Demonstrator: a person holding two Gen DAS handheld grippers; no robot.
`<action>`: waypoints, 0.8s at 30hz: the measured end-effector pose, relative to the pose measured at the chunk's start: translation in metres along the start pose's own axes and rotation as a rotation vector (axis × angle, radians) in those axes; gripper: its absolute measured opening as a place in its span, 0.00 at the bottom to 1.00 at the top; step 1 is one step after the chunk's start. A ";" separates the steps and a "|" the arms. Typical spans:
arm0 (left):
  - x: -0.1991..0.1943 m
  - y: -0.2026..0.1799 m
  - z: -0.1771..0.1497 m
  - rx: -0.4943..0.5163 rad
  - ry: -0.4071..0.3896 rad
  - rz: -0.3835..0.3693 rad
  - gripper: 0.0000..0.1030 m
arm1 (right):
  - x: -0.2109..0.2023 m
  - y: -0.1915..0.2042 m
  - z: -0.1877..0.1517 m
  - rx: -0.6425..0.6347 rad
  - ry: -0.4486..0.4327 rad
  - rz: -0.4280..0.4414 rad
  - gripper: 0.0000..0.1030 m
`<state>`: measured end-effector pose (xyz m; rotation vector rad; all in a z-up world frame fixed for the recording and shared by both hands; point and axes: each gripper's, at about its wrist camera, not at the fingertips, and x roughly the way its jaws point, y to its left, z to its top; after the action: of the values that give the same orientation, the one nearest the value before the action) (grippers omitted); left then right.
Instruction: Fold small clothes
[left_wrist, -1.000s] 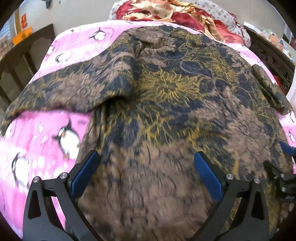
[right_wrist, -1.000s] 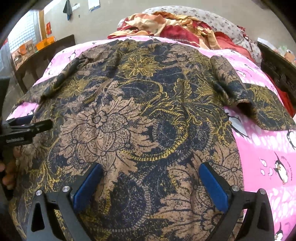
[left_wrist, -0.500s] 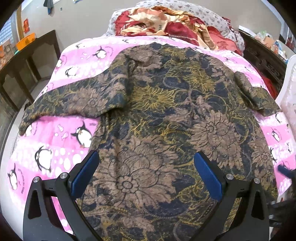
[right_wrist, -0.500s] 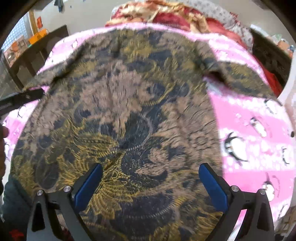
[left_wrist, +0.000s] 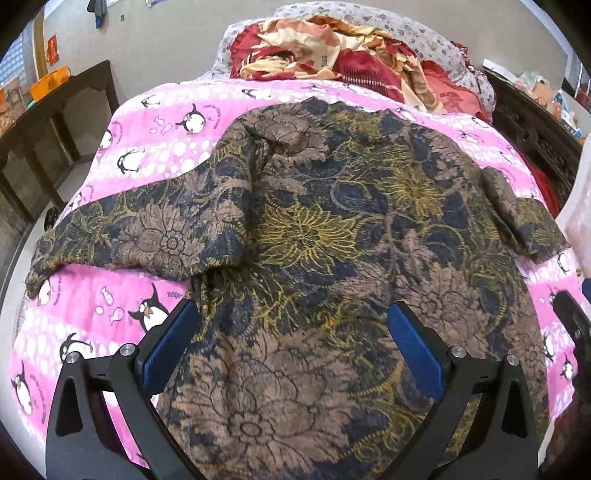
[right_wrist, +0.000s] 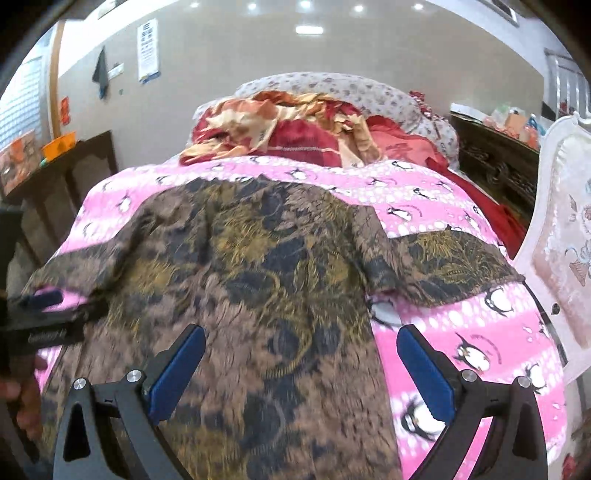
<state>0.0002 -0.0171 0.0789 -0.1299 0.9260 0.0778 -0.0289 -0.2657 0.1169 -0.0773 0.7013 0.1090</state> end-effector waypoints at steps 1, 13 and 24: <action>0.004 0.001 0.001 -0.003 0.003 0.004 1.00 | 0.006 0.000 0.002 0.007 0.000 -0.013 1.00; 0.078 0.000 -0.015 0.033 -0.013 0.012 1.00 | 0.090 0.011 -0.025 -0.084 0.030 -0.056 1.00; 0.082 0.003 -0.016 0.031 -0.023 0.012 1.00 | 0.116 -0.007 -0.034 0.014 0.136 -0.036 1.00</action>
<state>0.0366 -0.0157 0.0039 -0.0944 0.9052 0.0761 0.0383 -0.2679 0.0164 -0.0843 0.8355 0.0642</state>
